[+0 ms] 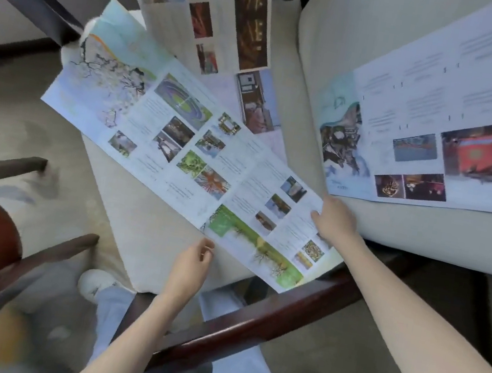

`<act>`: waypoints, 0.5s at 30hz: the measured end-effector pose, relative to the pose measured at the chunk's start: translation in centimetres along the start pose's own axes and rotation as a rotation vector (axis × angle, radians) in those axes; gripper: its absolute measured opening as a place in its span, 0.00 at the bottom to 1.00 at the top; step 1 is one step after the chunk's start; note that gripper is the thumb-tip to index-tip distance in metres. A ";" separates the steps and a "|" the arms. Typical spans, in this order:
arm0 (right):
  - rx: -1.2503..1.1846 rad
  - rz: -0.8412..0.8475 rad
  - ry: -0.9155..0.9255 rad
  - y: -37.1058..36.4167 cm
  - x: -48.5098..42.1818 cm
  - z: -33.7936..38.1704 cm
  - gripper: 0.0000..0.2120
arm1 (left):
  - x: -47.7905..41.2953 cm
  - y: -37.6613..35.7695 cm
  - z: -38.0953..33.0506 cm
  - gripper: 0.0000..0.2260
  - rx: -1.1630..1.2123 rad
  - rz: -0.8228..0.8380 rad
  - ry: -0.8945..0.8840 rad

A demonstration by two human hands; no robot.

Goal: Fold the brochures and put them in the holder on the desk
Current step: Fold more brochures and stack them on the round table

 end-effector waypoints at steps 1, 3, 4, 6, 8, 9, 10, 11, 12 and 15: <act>0.044 -0.019 -0.004 0.1 -0.1 0.2 0.17 | 0.0 -0.4 -0.3 0.07 -0.019 0.008 0.005; 0.116 -0.036 -0.018 0.4 -0.4 0.5 0.15 | 0.0 -1.0 -1.0 0.09 -0.064 0.027 0.007; 0.137 -0.024 -0.027 0.5 -0.5 0.6 0.14 | 0.1 -1.0 -1.4 0.10 -0.082 0.037 0.007; 0.110 0.039 -0.034 0.6 -0.8 0.7 0.13 | 0.1 -0.8 -2.5 0.11 -0.096 0.038 -0.001; 0.018 0.132 -0.021 0.5 -1.0 0.7 0.13 | 0.3 -0.5 -3.6 0.12 -0.086 0.025 -0.016; -0.009 0.170 -0.007 0.6 -1.0 0.9 0.13 | 0.4 -0.3 -4.1 0.12 -0.082 0.020 -0.026; -0.017 0.204 0.009 0.8 -0.9 1.1 0.13 | 0.6 -0.1 -4.7 0.12 -0.080 0.015 -0.042; -0.017 0.233 0.025 1.1 -0.9 1.5 0.11 | 0.9 0.0 -5.4 0.12 -0.078 0.008 -0.068; -0.018 0.257 0.039 1.5 -0.8 1.9 0.08 | 1.2 0.2 -6.3 0.12 -0.074 0.007 -0.108; -0.060 0.310 0.065 2.8 -0.3 3.8 0.11 | 2.5 0.4 -9.5 0.11 -0.021 0.102 -0.265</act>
Point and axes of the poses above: each hand's wrist, its own x-axis away from the middle knuckle, its own y-axis out of the back of the hand, z = x × y, the point moved 5 cm from there along -x, towards the middle knuckle, and after that the axes turned 8 degrees about z, right-handed, at the moved point
